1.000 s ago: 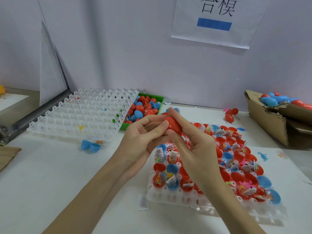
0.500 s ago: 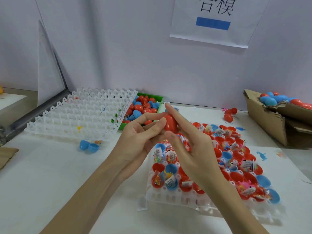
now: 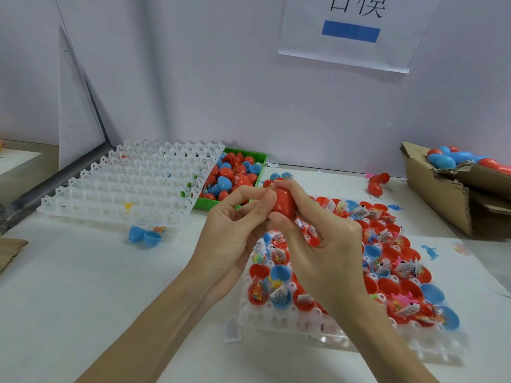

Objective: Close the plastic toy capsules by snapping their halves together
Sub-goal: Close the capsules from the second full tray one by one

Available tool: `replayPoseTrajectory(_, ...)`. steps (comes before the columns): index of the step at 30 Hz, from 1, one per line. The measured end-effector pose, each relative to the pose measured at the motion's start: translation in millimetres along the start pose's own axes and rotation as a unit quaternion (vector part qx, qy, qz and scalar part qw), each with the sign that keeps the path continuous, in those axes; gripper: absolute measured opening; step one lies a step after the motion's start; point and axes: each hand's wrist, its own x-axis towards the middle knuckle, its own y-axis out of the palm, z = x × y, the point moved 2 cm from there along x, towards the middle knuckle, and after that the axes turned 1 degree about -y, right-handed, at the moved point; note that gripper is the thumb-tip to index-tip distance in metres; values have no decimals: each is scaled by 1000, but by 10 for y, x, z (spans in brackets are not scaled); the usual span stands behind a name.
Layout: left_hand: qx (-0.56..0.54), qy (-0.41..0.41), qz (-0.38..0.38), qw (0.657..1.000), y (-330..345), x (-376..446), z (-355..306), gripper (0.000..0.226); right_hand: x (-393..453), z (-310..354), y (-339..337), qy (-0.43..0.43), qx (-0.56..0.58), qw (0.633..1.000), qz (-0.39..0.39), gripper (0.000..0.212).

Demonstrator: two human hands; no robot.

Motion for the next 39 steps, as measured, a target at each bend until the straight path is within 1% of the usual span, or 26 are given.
replayPoseTrajectory(4,-4,-5,3,1000,36,-24,4,18,7,-23,7,9,13,1000,-2,46)
replayPoseTrajectory(8,-42,-59,31,997,46,-24,-28,30,16,-2,9,-3,-13,1000,-24,47)
replayPoseTrajectory(11,-58,-79,28,995,10,3,-51,26,7,29,20,-24,-17,999,-23,46)
replayPoseTrajectory(14,-35,-49,14,998,-9,8,-28,23,-15,33,25,-37,-19,999,-24,43)
replayPoseTrajectory(17,-24,-4,3,1000,10,-9,16,26,-30,24,17,-31,-29,999,-29,45)
replayPoseTrajectory(19,-21,20,-1,1000,20,-14,38,23,-35,27,11,-28,-34,999,-31,46)
replayPoseTrajectory(23,-10,36,-4,999,25,-23,55,23,-24,48,-1,-34,-38,998,-33,43)
replayPoseTrajectory(25,-26,9,6,1000,29,-19,47,24,-8,37,-7,-40,-47,997,-37,44)
replayPoseTrajectory(27,-65,-49,23,996,42,-11,30,30,-9,20,-5,-42,-65,996,-42,47)
replayPoseTrajectory(29,-90,-94,32,991,21,10,0,39,-14,7,17,-44,-67,996,-34,51)
replayPoseTrajectory(30,-91,-104,35,990,0,27,-19,39,-15,4,32,-46,-64,997,-23,52)
replayPoseTrajectory(34,-8,-84,32,996,-97,88,-57,36,-1,-39,68,-28,-56,998,13,55)
replayPoseTrajectory(37,37,-70,11,997,-144,124,-34,39,21,-79,51,24,-47,998,38,56)
replayPoseTrajectory(39,82,-57,4,995,-168,126,-8,44,33,-95,45,42,-33,997,52,53)
